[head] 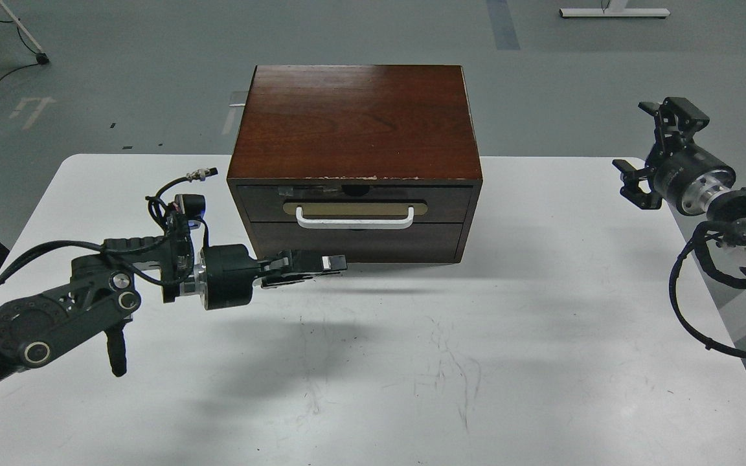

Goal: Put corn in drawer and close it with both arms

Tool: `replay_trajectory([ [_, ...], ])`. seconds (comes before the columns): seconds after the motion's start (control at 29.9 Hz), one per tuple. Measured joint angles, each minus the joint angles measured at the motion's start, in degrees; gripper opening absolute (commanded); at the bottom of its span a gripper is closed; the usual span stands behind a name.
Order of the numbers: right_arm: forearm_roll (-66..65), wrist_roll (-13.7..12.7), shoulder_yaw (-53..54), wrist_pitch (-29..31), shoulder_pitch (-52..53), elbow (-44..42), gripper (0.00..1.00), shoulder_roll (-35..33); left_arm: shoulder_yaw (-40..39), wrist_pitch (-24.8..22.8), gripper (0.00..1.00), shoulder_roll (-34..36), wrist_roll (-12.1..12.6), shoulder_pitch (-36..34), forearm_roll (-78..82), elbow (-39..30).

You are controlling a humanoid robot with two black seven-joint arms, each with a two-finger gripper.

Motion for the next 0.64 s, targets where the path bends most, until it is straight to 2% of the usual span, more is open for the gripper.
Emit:
replay_trajectory([
  [0.07, 0.0, 0.0, 0.08, 0.0, 0.13, 0.0, 1.0, 0.0, -4.12, -0.01, 0.98, 2.35, 0.0, 0.04, -6.24, -3.24],
  [0.17, 0.0, 0.26, 0.29, 0.0, 0.42, 0.16, 1.0, -0.01, -15.91, 0.0, 0.98, 3.47, -0.01, -1.43, -16.66, -2.92],
  [0.27, 0.0, 0.66, 0.66, 0.03, 0.58, 0.48, 1.0, -0.01, -24.46, -0.02, 0.98, 3.55, -0.01, -2.61, -23.66, 5.82],
  [0.37, 0.0, 2.03, 0.81, 0.08, 0.69, 1.1, 1.0, 0.07, -25.93, 0.01, 0.98, 3.49, 0.0, -4.25, -28.21, 18.79],
  [0.4, 0.0, 2.64, 0.82, 0.08, 0.72, 1.26, 1.0, 0.24, -25.46, 0.0, 0.98, 3.31, 0.87, -4.43, -29.37, 21.89],
  [0.43, 0.0, 3.33, 0.82, 0.09, 0.75, 1.38, 1.0, 0.46, -24.84, 0.01, 0.98, 3.03, 2.89, -4.45, -30.88, 25.06],
  [0.57, 0.0, 4.5, 0.87, 0.08, 0.77, 2.24, 1.0, 1.84, -23.21, -0.01, 0.98, 2.24, 14.95, -0.1, -42.64, 33.39],
  [0.64, 0.0, 4.62, 0.88, 0.08, 0.6, 3.35, 1.0, 2.14, -22.65, -0.01, 0.98, 2.22, 17.97, 2.52, -47.41, 34.61],
])
